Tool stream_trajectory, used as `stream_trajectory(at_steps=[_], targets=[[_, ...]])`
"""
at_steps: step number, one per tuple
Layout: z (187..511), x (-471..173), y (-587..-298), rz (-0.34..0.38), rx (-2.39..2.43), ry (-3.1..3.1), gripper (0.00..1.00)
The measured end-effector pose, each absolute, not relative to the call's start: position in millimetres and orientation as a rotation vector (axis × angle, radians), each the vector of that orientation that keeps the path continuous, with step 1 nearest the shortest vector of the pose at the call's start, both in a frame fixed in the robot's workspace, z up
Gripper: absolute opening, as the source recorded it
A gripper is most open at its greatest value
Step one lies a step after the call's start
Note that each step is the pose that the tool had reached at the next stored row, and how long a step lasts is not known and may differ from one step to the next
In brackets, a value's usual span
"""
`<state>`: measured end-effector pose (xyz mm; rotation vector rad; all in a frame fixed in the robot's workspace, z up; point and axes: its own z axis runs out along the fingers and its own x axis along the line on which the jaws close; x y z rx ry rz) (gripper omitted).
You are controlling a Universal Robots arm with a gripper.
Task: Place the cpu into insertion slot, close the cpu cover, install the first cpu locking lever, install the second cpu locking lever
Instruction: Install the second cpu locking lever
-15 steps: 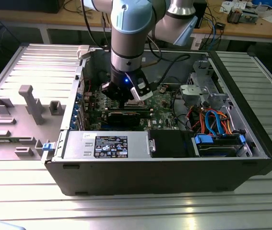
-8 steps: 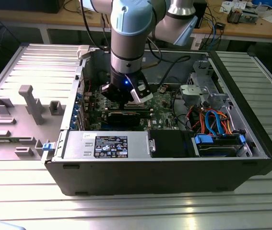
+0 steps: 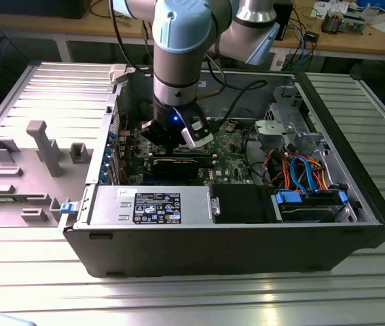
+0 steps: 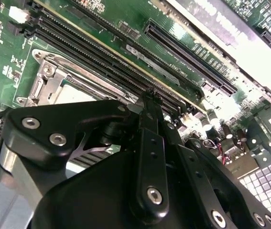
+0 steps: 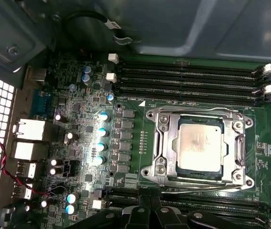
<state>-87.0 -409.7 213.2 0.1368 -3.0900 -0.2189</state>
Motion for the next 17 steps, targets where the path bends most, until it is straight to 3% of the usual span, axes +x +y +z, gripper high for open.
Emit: stream_trajectory(at_steps=[17], targets=[[210.3, -89.7, -409.8, -0.276, 0.138, -3.087, 0.11]])
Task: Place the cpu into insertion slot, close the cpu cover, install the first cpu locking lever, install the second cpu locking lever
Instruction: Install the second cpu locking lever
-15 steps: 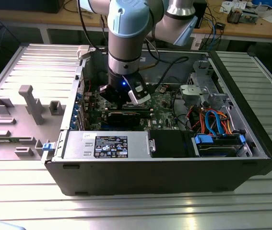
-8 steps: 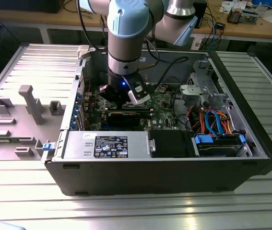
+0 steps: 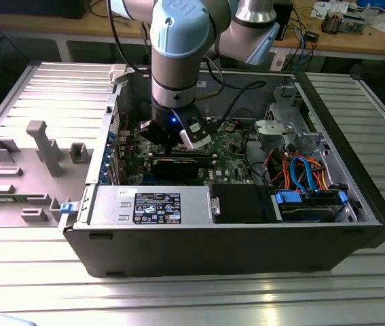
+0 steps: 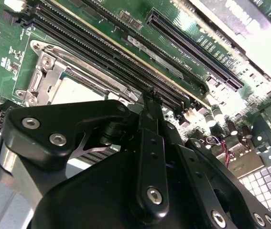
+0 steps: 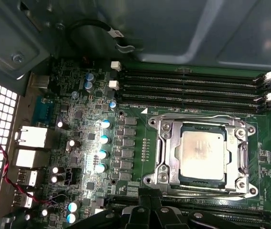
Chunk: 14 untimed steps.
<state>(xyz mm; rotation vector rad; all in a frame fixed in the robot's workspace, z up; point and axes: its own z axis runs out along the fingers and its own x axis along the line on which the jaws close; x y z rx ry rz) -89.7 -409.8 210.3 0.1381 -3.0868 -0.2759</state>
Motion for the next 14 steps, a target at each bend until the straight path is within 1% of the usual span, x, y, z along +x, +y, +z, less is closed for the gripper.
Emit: stream_trajectory(at_steps=[8, 14], targets=[[206.4, -89.8, -409.7, -0.309, 0.138, -3.085, 0.11], [204.3, -90.2, -409.5, -0.32, 0.139, -3.084, 0.11]])
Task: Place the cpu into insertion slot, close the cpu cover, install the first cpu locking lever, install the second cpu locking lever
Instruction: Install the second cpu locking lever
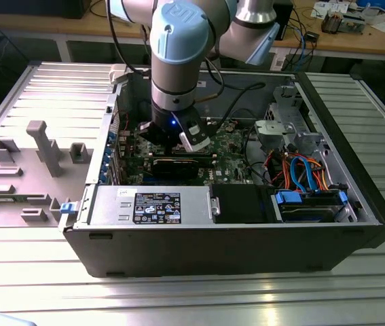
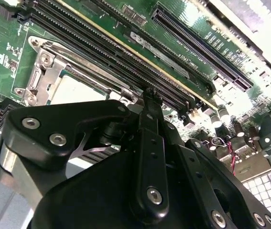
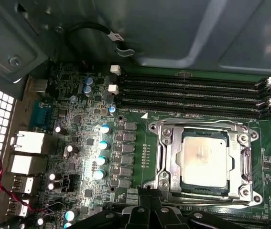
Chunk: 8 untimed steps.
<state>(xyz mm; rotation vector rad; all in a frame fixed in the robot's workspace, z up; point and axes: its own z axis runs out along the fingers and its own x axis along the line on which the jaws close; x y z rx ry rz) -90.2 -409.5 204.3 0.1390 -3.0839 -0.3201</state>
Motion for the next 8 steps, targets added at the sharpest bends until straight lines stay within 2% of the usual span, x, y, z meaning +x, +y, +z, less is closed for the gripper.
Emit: stream_trajectory(at_steps=[8], targets=[[203.6, -90.8, -409.0, -0.336, 0.139, -3.083, 0.11]])
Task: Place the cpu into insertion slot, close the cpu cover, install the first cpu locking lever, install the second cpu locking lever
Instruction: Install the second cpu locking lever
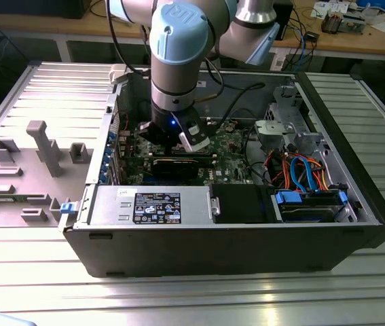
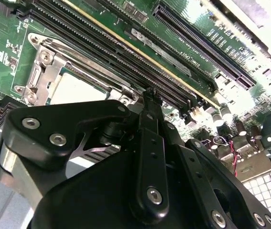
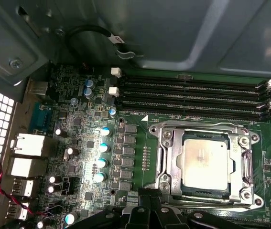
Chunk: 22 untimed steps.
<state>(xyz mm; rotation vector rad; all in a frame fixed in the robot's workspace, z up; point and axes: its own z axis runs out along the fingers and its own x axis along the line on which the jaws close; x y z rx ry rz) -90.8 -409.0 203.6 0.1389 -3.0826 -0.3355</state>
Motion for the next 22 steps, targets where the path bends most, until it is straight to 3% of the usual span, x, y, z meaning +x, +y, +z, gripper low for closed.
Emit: stream_trajectory(at_steps=[22], targets=[[202.9, -91.3, -409.0, -0.388, 0.14, -3.078, 0.11]])
